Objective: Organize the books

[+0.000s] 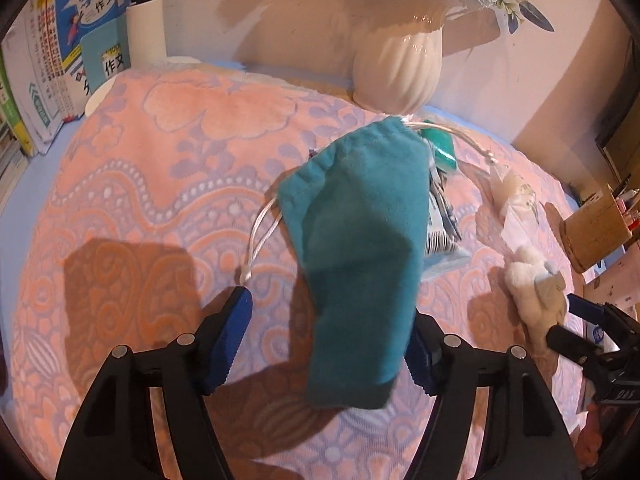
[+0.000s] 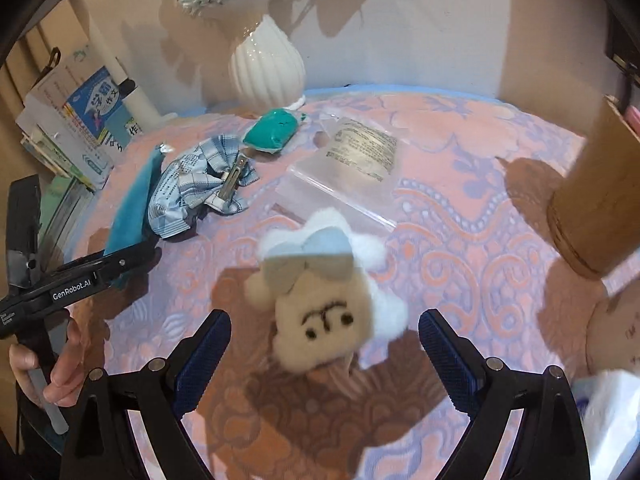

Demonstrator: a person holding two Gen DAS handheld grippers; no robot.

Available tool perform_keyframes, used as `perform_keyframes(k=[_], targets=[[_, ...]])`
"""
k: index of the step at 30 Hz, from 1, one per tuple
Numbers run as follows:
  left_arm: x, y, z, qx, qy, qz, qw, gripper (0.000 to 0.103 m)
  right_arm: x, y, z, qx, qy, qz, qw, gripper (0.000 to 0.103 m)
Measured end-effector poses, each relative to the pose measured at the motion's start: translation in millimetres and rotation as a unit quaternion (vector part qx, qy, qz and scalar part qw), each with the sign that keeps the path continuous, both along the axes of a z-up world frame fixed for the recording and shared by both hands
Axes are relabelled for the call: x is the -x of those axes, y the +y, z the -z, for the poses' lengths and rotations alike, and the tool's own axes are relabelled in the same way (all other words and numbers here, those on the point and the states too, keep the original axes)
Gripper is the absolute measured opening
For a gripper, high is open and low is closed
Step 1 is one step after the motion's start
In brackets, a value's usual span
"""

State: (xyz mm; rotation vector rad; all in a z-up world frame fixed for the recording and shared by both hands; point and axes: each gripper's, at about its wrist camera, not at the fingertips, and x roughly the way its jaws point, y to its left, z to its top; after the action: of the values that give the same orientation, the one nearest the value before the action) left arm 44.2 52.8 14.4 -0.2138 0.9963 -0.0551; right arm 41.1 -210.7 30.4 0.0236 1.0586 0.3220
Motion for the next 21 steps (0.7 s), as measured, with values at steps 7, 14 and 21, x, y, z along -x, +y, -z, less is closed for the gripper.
perform_keyframes(k=[7,14,21], targets=[[1.2,9.2,1.3,0.012,-0.013,-0.004,0.9998,0.013,-10.5,18.2,12.3,0.054,-0.019,-0.014,0.998,0.094],[25.4,16.6,-10.2,0.054,-0.036,0.012,0.9978,0.006,0.9,32.5,9.7,0.099,-0.054,-0.014,0.994,0.052],[68.6,0.2,-41.0,0.051,-0.079,0.065,0.9935,0.006,34.6,26.7,-16.0,0.062,-0.076,-0.005,0.995,0.052]])
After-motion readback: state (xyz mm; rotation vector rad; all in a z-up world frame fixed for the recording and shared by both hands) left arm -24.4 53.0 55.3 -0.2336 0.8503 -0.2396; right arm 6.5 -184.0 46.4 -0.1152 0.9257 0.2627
